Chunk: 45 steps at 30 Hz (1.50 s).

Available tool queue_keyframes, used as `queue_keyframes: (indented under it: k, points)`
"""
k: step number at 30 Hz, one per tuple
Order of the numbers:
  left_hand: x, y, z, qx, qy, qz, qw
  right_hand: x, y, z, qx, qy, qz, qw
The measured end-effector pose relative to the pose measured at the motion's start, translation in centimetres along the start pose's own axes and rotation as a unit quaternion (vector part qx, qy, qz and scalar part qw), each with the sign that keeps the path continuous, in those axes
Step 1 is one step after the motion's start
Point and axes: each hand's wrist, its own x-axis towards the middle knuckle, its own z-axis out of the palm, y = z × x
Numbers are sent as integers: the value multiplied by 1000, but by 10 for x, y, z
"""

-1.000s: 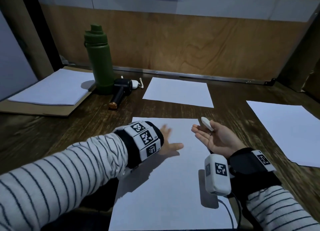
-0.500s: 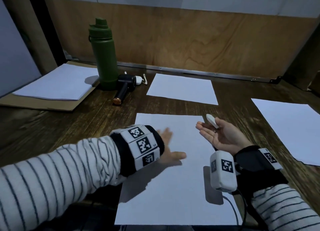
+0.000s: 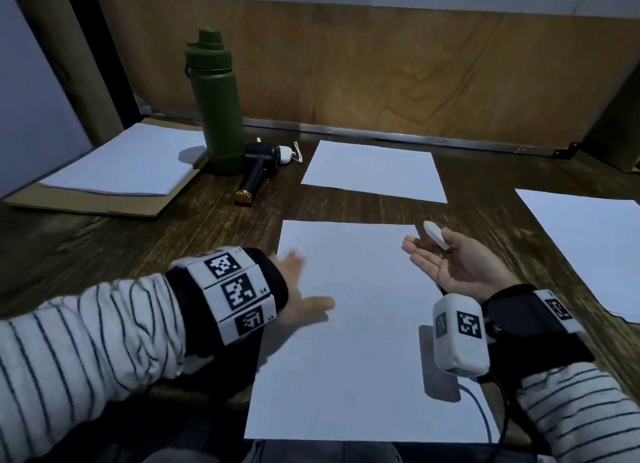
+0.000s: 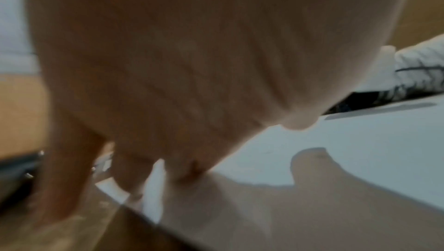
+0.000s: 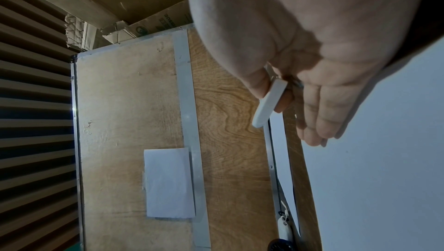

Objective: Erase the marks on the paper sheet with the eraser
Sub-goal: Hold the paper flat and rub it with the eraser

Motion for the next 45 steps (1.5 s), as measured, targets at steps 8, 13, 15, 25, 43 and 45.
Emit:
queue_keyframes:
  k: [8,13,15,25,43,45]
  points:
    - [1,20,-21,22,22,181,983,-3,1,2,-1,8,-1,1000]
    - [12,12,-5,3,-5,100,995,-3,1,2,3,8,1,1000]
    - [15,-7,-2,-23,15,-33,999,-2,1,1,4,5,0,1000]
    - [32,24,-30,-8,2,181,983,2,1,-3,20,-5,4,1000]
    - [54,-14,-34,-49,32,-38,998,-2,0,0,21,2,6,1000]
    - [45,-28,-34,-38,54,-112,992,-3,-1,3,19,6,3,1000]
